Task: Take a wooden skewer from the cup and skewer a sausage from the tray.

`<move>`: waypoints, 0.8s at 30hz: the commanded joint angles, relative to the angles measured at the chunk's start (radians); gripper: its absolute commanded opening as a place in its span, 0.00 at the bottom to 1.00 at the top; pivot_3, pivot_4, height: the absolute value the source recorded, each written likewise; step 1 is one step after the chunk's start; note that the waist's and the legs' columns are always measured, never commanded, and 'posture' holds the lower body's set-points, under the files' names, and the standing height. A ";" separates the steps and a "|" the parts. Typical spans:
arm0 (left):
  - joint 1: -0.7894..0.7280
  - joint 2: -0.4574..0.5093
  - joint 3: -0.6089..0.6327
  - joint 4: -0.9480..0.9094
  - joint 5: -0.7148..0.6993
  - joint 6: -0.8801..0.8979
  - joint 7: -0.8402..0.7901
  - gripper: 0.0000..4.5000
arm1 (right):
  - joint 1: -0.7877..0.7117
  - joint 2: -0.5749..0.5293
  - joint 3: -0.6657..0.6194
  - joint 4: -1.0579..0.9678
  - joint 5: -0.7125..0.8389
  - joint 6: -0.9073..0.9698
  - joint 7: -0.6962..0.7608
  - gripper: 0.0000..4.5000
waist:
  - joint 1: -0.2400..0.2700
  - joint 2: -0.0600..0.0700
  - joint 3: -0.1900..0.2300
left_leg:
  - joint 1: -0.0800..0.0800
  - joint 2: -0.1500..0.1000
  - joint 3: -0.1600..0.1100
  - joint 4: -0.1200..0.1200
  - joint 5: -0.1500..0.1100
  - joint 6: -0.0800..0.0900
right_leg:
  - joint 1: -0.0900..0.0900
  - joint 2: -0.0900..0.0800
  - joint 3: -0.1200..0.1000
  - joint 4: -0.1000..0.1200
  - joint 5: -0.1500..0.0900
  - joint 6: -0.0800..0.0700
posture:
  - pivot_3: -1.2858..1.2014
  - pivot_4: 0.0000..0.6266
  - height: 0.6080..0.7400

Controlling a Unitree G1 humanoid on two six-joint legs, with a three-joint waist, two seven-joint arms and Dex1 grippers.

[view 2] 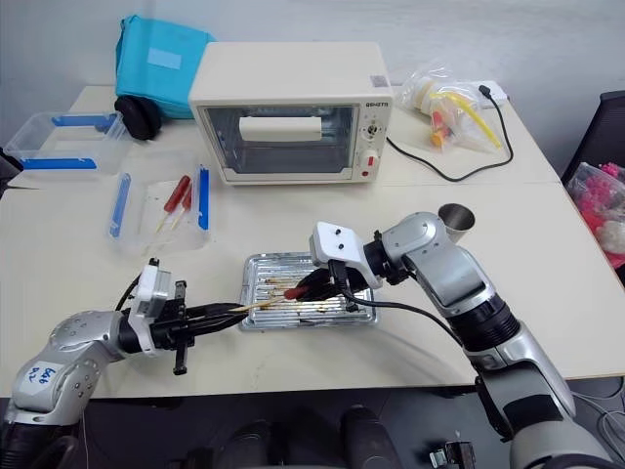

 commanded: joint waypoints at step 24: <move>-0.034 -0.009 -0.014 -0.024 -0.006 -0.004 -0.035 0.00 | 0.005 -0.035 -0.003 -0.002 0.001 -0.036 0.019 0.10 | 0.001 0.000 0.000 | 0.000 0.000 0.000 0.000 0.000 0.000 | 0.000 0.000 0.000 0.000 0.000 0.000 | 0.52 0.24 1.00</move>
